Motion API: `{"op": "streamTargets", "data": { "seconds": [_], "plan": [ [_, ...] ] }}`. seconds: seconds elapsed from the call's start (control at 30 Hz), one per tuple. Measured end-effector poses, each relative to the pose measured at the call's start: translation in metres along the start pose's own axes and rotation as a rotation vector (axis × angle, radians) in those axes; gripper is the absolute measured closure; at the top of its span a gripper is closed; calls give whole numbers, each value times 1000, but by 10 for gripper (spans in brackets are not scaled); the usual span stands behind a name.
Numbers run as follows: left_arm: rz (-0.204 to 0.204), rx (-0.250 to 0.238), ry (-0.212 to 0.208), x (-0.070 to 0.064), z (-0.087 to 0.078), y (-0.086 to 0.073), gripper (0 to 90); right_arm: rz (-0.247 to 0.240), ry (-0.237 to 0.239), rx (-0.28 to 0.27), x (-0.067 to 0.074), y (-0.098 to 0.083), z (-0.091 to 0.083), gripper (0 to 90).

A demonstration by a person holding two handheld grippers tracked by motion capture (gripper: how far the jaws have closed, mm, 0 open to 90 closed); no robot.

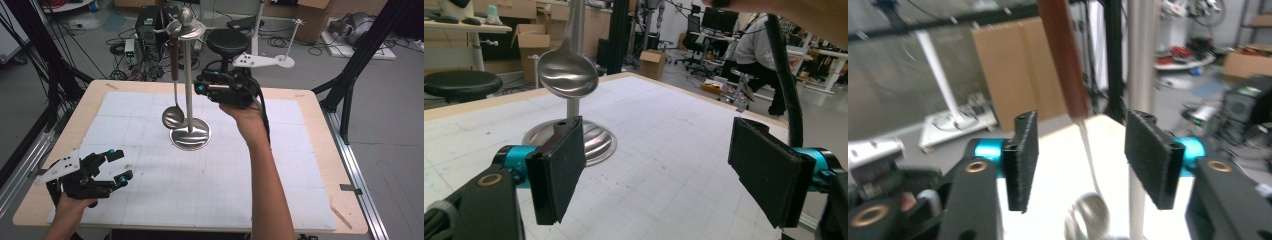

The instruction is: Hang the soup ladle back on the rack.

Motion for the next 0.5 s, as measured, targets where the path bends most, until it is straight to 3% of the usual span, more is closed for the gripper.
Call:
{"op": "streamTargets", "data": {
  "seconds": [0.23, 0.37, 0.5],
  "plan": [
    [-7, 7, 13, 2, 2, -5, 232, -58, -150, -14, -13, -38, -43, 213],
    [-5, 6, 13, 2, 2, -5, 231, -79, -232, -50, -16, -65, -72, 202],
    [-6, 4, 21, 3, 2, -6, 228, -111, -294, -52, -21, -99, -99, 200]
  ]
}}
Point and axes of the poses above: each handheld gripper's, and its own axes: z roughly forward along the jaws, y roughly out of its top, x roughly to its left, the point moved 8 cm from there along z, roughly forward along the jaws, and after that the axes turned 14 degrees about z, right-handed, at the moved point
